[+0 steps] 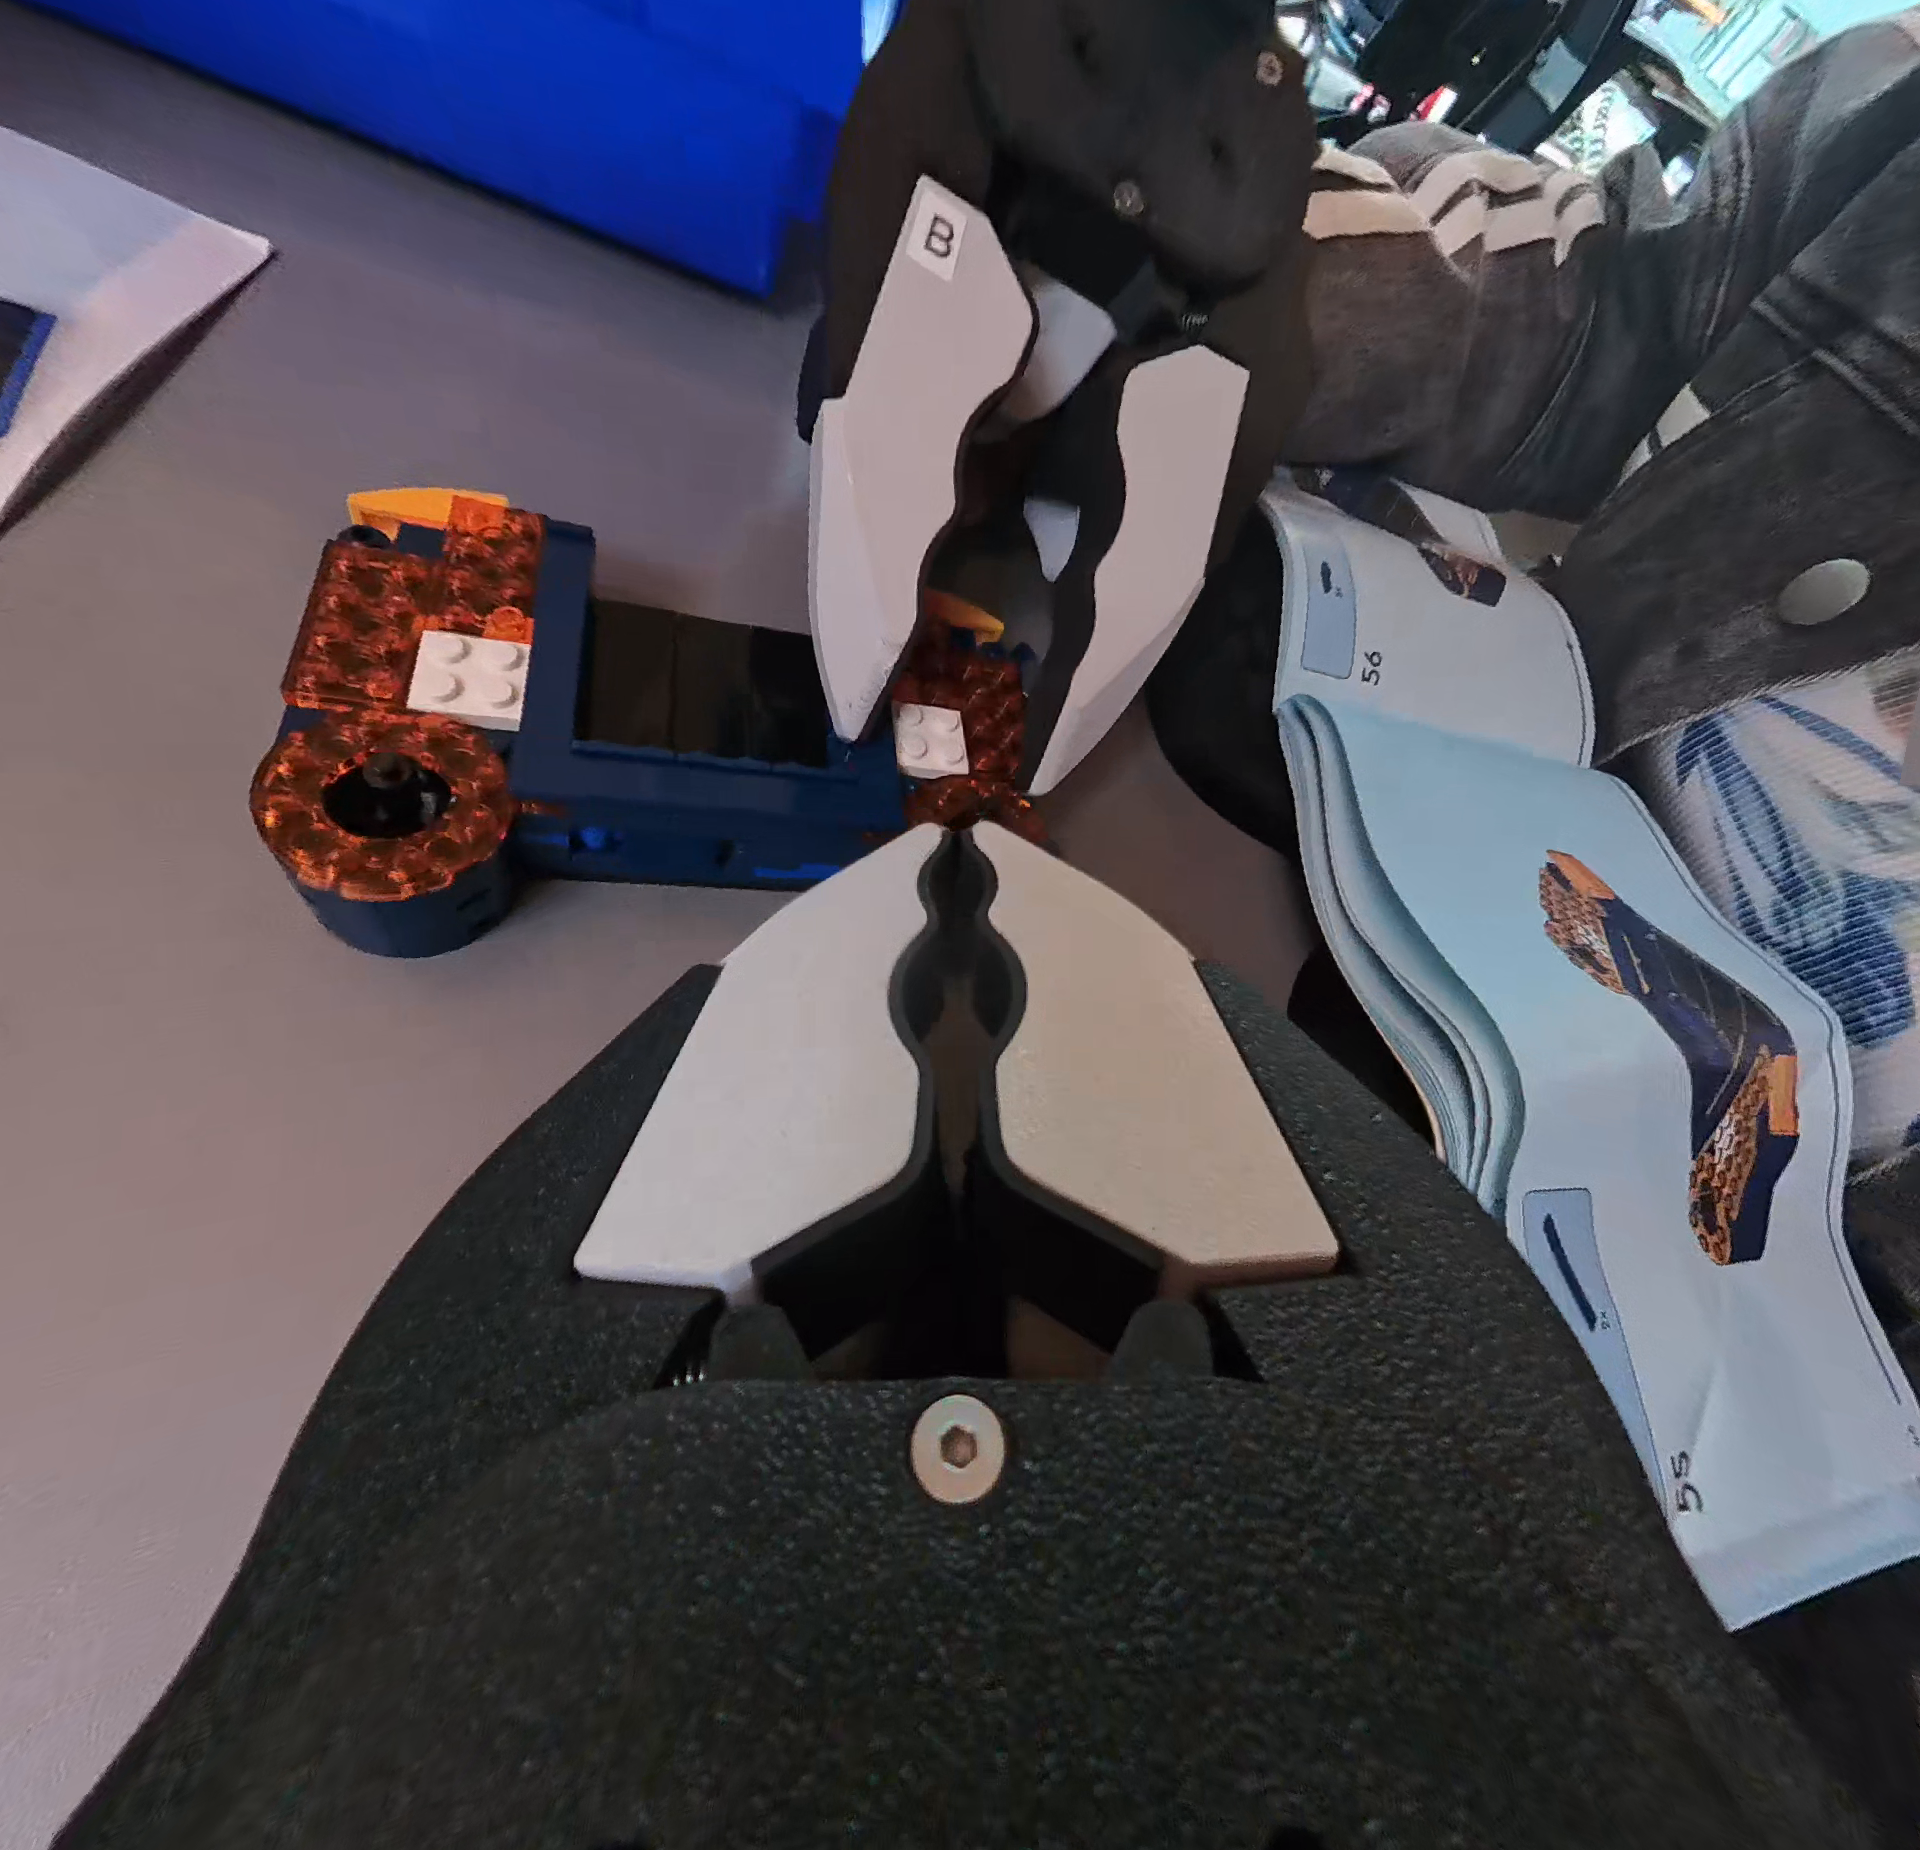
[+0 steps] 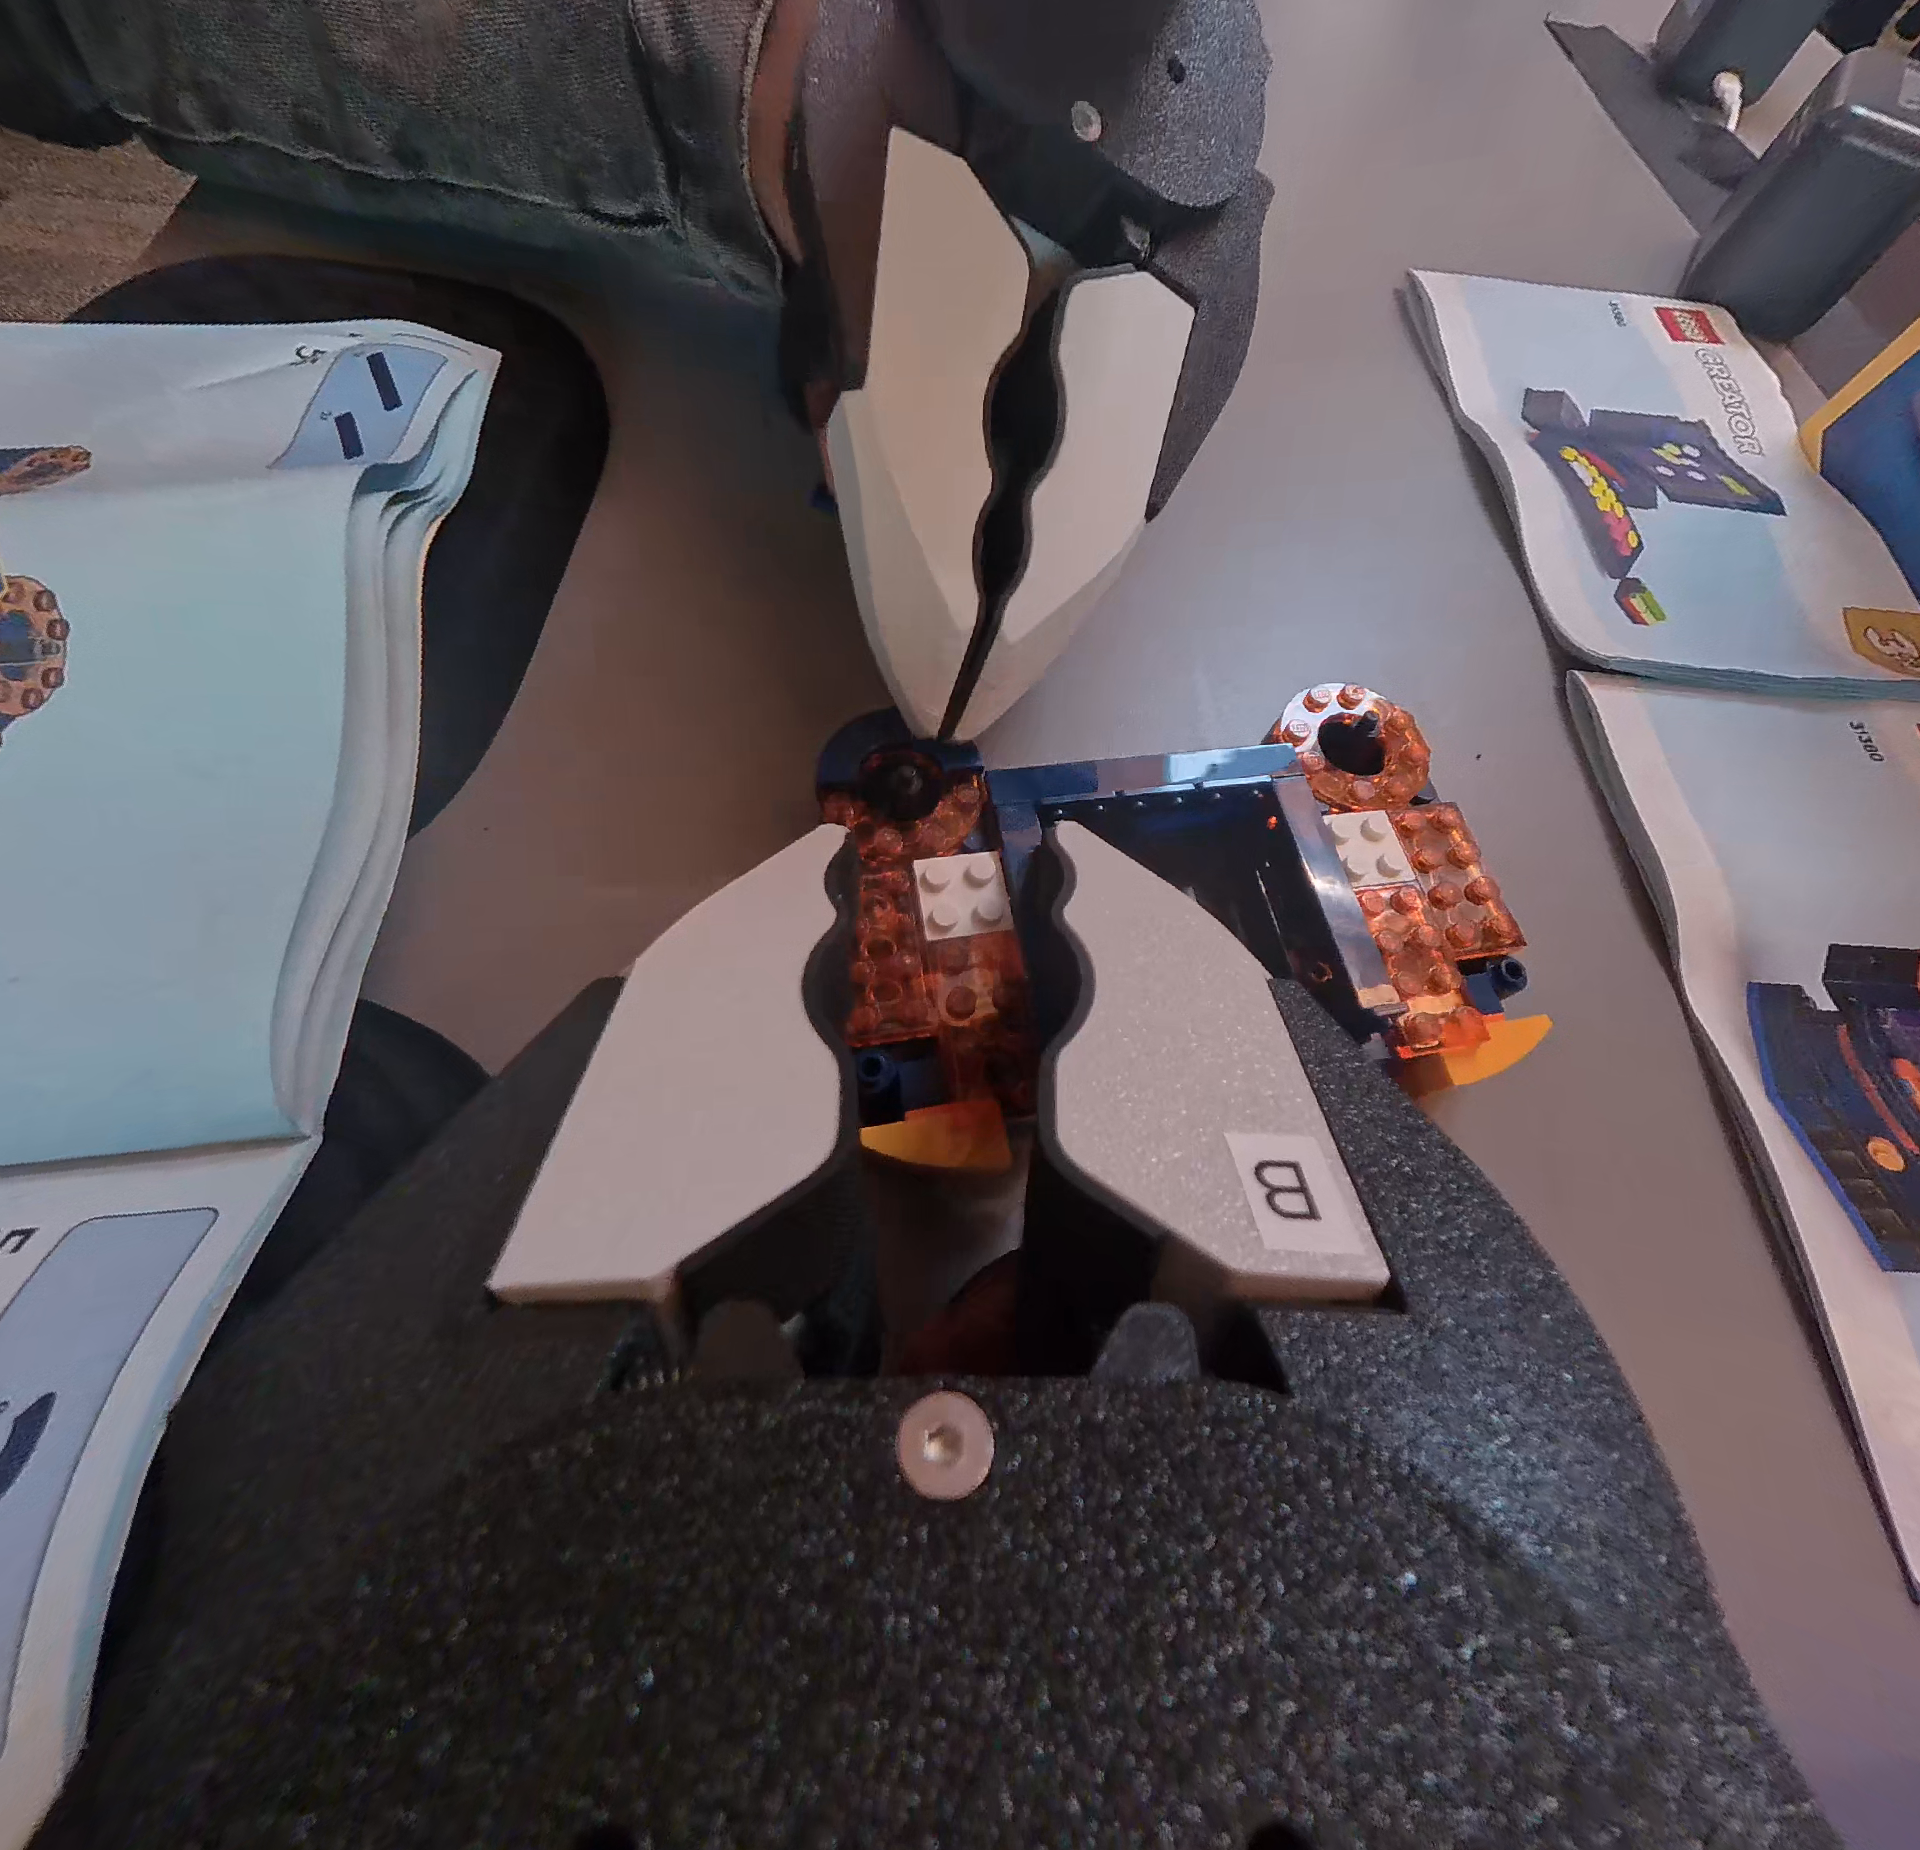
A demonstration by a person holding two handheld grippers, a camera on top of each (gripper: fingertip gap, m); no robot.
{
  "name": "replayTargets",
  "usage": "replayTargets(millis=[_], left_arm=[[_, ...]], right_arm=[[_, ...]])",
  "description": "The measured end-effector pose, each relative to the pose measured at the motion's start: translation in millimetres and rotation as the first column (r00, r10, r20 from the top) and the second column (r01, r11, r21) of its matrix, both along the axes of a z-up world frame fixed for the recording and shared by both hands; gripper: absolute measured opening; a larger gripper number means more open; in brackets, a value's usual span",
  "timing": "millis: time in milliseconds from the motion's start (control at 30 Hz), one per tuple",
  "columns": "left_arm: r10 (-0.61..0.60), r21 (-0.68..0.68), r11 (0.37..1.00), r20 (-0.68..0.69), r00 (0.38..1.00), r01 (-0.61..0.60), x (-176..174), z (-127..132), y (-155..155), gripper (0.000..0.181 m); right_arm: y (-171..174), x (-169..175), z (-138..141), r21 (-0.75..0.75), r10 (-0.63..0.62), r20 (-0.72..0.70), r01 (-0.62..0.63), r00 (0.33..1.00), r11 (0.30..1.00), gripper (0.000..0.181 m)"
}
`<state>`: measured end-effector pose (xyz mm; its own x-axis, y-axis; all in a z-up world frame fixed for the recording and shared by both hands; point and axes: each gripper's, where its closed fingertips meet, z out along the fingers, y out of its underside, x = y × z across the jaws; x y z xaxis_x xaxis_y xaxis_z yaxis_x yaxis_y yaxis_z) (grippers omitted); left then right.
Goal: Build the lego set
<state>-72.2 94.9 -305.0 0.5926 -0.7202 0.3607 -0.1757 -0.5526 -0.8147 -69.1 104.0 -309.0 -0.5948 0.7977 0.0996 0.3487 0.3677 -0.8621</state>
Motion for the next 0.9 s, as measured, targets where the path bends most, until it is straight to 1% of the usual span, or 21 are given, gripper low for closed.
replayTargets(millis=[100,200,267,333,433,567,667,700,767,833,900], left_arm=[[0.006,-0.001,1.0,-0.005,1.0,-0.006,0,-1,1,0.0],[0.04,-0.003,0.999,-0.027,0.999,-0.04,-5,-3,4,0.0],[0.014,0.009,1.0,-0.037,0.999,-0.014,-3,-3,1,0.0],[0.004,0.053,0.999,-0.075,0.997,0.0,-3,-3,1,0.0],[-0.025,0.078,0.996,-0.083,0.996,0.031,1,-1,-1,0.0],[-0.041,0.143,0.988,-0.138,0.99,0.06,4,-1,-1,0.0],[-0.089,0.15,0.982,-0.171,0.981,0.115,13,-4,-6,0.001],[-0.082,0.155,0.982,-0.178,0.981,0.11,13,-5,-4,0.001],[-0.073,0.137,0.986,-0.155,0.985,0.095,12,-4,-4,0.0],[-0.094,0.118,0.987,-0.128,0.987,0.109,12,-3,-6,0.0],[-0.107,0.149,0.982,-0.069,0.992,0.116,13,7,-7,0.0]], right_arm=[[0,0,0,0.005,0.0,-0.003,0.0,1.0,1.0,0.032],[-1,1,0,0.002,0.006,-0.001,-0.006,1.0,1.0,0.032],[-3,3,0,0.0,0.024,0.0,-0.024,1.0,1.0,0.033],[-3,3,0,0.001,0.023,0.0,-0.023,1.0,1.0,0.033],[-3,3,0,0.0,0.023,0.002,-0.023,1.0,1.0,0.033],[-3,3,-1,0.001,0.023,0.001,-0.023,1.0,1.0,0.033],[-3,2,0,0.003,0.018,-0.001,-0.018,1.0,1.0,0.032],[-2,3,-1,0.002,0.018,0.0,-0.018,1.0,1.0,0.033],[-1,2,0,0.005,0.009,-0.003,-0.009,1.0,1.0,0.032],[-1,2,0,0.005,0.01,-0.003,-0.01,1.0,1.0,0.032],[-1,2,0,0.003,0.01,-0.001,-0.01,1.0,1.0,0.032]])
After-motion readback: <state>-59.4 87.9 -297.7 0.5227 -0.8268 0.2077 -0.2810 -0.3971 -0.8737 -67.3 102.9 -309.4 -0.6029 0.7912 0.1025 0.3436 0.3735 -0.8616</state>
